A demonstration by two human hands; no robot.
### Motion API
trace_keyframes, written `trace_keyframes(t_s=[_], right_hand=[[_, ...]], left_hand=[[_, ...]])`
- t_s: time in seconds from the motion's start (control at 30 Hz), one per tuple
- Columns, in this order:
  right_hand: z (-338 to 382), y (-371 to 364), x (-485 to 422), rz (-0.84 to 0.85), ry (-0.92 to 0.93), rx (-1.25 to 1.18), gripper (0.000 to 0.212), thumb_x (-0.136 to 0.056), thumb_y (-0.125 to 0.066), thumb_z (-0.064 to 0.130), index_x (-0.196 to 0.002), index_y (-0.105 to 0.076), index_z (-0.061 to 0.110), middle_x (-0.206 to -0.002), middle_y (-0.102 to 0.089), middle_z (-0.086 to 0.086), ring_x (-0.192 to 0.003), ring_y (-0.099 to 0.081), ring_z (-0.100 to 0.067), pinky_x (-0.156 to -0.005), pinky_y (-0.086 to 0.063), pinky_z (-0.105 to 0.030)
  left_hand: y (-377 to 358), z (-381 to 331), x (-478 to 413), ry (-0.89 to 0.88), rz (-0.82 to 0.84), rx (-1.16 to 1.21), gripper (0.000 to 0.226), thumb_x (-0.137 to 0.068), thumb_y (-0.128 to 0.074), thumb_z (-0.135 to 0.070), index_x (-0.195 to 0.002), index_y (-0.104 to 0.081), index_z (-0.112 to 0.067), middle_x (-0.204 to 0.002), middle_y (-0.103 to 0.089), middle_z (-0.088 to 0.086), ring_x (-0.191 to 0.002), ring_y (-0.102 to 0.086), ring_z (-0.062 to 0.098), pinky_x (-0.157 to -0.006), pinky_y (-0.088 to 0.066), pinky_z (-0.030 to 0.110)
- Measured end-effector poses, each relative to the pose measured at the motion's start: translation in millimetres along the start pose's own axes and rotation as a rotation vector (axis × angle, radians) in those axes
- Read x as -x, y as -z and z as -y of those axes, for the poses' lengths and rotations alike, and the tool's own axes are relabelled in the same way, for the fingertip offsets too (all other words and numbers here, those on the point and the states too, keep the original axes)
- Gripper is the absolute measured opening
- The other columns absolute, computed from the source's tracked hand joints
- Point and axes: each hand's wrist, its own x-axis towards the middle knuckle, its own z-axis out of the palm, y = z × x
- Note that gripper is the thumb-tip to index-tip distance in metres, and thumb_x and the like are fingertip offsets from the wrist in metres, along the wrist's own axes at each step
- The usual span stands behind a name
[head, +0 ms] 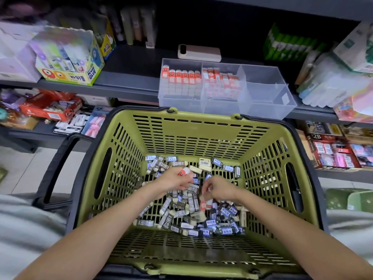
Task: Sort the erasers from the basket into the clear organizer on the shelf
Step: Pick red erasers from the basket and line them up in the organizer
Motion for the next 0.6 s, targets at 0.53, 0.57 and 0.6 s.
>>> trace_keyframes(t_s=[0.53, 0.57, 0.6], right_hand=[[94, 97, 65, -0.343, 0.367, -0.715, 0.026, -0.079, -0.067, -0.003, -0.104, -0.061, 0.0, -0.089, -0.064, -0.017, -0.068, -0.067, -0.019, -0.061, -0.057, -0.022], [98, 102, 69, -0.355, 0.381, -0.717, 0.026, -0.079, -0.066, -0.003, -0.105, -0.061, 0.0, -0.09, -0.064, -0.017, -0.068, -0.067, -0.018, -0.061, -0.056, -0.022], [102, 108, 71, -0.371, 0.392, -0.726, 0.026, -0.08, -0.066, -0.003, -0.105, -0.061, 0.001, -0.089, -0.065, -0.016, -0.067, -0.067, -0.017, -0.06, -0.056, -0.022]], left_hand=[[3, -90, 30, -0.35, 0.026, 0.387, 0.021, -0.094, -0.052, -0.009, -0.113, -0.061, -0.004, -0.094, -0.072, 0.006, -0.083, -0.068, 0.017, -0.073, -0.058, 0.031], [5, -97, 32, -0.372, 0.017, 0.397, 0.022, -0.094, -0.052, -0.01, -0.113, -0.06, -0.004, -0.093, -0.073, 0.005, -0.083, -0.068, 0.016, -0.073, -0.058, 0.031], [8, -105, 33, -0.387, 0.009, 0.419, 0.022, -0.093, -0.052, -0.01, -0.113, -0.06, -0.003, -0.093, -0.073, 0.005, -0.083, -0.069, 0.016, -0.072, -0.058, 0.03]])
